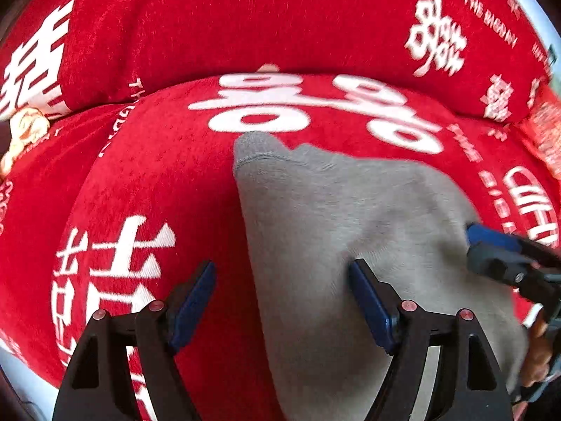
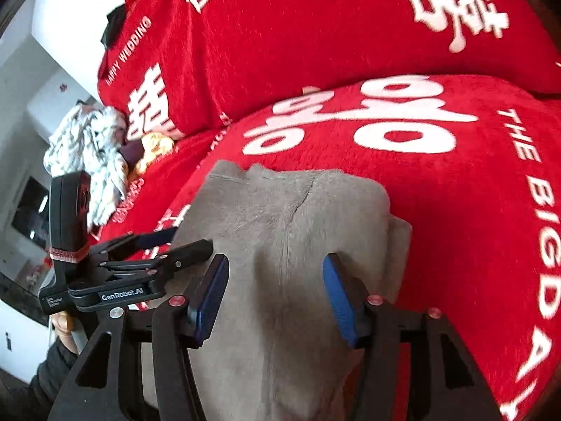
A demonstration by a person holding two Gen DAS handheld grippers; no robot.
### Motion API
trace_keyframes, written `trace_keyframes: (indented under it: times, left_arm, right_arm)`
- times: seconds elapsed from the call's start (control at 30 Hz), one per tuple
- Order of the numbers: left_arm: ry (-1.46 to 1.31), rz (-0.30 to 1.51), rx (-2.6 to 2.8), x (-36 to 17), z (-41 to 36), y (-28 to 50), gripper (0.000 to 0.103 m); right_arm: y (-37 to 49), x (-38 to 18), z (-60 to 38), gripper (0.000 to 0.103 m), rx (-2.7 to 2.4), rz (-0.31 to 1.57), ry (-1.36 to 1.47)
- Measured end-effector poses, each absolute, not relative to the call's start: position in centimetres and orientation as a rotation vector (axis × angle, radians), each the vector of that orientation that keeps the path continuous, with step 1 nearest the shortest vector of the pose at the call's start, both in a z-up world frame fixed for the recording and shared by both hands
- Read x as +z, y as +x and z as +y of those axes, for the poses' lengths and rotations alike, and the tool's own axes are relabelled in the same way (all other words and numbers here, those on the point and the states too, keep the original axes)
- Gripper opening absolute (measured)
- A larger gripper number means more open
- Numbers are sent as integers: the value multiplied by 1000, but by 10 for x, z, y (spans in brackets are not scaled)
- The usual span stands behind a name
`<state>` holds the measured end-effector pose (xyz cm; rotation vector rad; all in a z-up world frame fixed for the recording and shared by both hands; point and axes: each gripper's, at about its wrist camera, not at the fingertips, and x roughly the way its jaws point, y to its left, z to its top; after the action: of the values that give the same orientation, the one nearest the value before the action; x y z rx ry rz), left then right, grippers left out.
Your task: Fold small clothes
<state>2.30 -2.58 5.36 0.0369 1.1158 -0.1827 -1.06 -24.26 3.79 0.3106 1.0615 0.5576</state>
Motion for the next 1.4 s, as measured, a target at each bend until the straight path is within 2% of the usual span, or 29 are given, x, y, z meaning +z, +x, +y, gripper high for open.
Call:
trace_keyframes:
  times: [0.23,0.5,0.73,0.93,1.07,1.27,1.33,1.37,1.4]
  left_arm:
    - [10,1137,-184,45,-21,29,80]
    - [-3,1059,-187,76,-13,-31,79]
    - [15,1033,-193,75,-7,-93,79]
    - [49,1024,-170,59,-6,-118,80]
    - [97,996,-133,55,-7,-127,86]
    - [113,969,-96,70,-11,-138,86]
    - [111,949,-82,77,-13,-140,86]
    - [110,942,-72,80,-14,-140,86]
    - [113,936,-55,83,-15,-139,86]
  right_arm:
    - [-2,36,-244,59,539,1068,301]
    - [-91,81,-224,60,609,921,90]
    - [-142,54,-223,60,625,944,22]
    - [-160,43,-239,60,592,913,45]
    - [-172,39,-242,60,579,914,22]
    - [-186,70,-225,61,513,844,-113]
    - [-190,84,-217,72,469,800,-147]
    - [-193,91,-213,81,451,774,-159]
    - [-195,97,-209,81,441,754,-170]
